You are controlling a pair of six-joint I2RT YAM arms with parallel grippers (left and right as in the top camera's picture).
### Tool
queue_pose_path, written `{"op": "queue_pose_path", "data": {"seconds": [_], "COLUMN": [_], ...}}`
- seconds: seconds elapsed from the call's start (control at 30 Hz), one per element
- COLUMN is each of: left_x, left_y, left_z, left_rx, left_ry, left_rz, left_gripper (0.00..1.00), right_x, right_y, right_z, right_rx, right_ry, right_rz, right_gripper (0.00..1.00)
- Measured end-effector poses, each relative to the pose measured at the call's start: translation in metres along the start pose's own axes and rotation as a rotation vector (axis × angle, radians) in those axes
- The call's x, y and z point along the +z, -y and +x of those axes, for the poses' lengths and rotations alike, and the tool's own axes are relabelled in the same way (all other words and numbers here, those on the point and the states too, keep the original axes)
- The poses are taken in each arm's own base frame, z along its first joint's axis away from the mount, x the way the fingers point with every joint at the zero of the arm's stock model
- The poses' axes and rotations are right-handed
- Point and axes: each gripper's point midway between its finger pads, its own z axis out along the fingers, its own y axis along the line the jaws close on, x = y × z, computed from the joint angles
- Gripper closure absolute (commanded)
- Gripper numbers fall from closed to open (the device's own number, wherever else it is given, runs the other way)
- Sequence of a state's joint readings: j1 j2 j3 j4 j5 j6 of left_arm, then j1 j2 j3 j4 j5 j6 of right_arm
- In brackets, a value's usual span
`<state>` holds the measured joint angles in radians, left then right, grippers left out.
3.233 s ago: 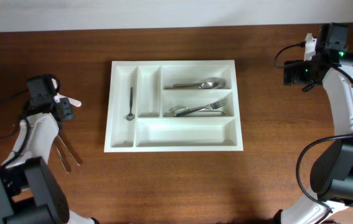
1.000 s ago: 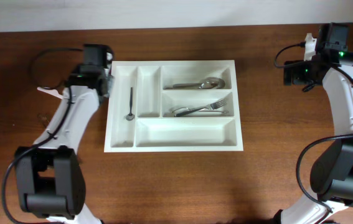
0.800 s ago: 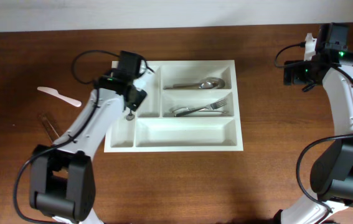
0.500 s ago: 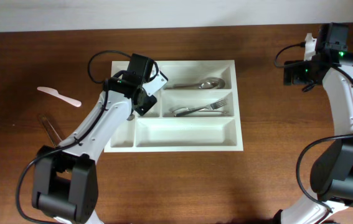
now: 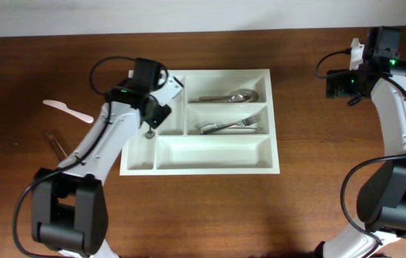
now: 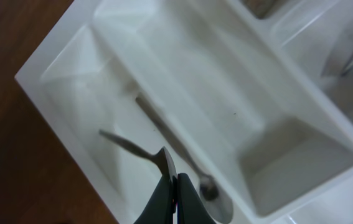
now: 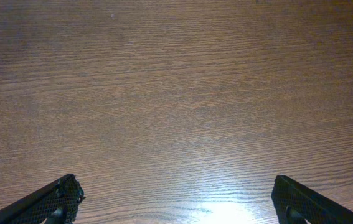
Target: Pack container
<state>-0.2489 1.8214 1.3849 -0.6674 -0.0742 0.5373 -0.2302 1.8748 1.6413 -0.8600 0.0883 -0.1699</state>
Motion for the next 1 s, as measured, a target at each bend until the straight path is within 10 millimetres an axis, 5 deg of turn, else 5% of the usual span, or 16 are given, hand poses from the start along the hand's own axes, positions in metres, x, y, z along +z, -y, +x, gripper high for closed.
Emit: {"op": "queue_pose_path", "data": {"seconds": [0.17,0.23,0.27,0.33,0.47,0.53,0.7,0.83,0.87,1.0], "left_x": [0.001,0.001,0.001,0.001,0.001,0.001,-0.003,-0.012,-0.013,-0.015], "left_y": [-0.017,-0.016,-0.016,-0.017,-0.017,-0.020,-0.069,-0.124,-0.130,-0.148], "left_z": [0.011,0.011,0.011,0.011,0.011,0.009,0.017,0.071,0.086,0.114], "left_rx": [-0.064,-0.066,-0.068,-0.061,-0.061,-0.062,-0.315,-0.770,-0.873,-1.220], "left_ry": [0.019,0.023,0.023,0.022,0.023,0.033,0.035,-0.016,-0.035,0.004], "left_rz": [0.035,0.042,0.043,0.041,0.040,0.029,-0.129,-0.236,-0.243,-0.180], "left_gripper": [0.98,0.71,0.42,0.29,0.27,0.16,0.16,0.13,0.06,0.06], "right_x": [0.000,0.000,0.000,0.000,0.000,0.000,0.000,0.000,0.000,0.000], "right_y": [0.000,0.000,0.000,0.000,0.000,0.000,0.000,0.000,0.000,0.000], "right_z": [0.000,0.000,0.000,0.000,0.000,0.000,0.000,0.000,0.000,0.000], "right_rx": [0.001,0.000,0.000,0.000,0.000,0.000,0.000,0.000,0.001,0.000], "right_ry": [0.000,0.000,0.000,0.000,0.000,0.000,0.000,0.000,0.000,0.000], "right_rz": [0.000,0.000,0.000,0.000,0.000,0.000,0.000,0.000,0.000,0.000], "right_gripper": [0.01,0.01,0.01,0.01,0.01,0.01,0.01,0.01,0.01,0.01]}}
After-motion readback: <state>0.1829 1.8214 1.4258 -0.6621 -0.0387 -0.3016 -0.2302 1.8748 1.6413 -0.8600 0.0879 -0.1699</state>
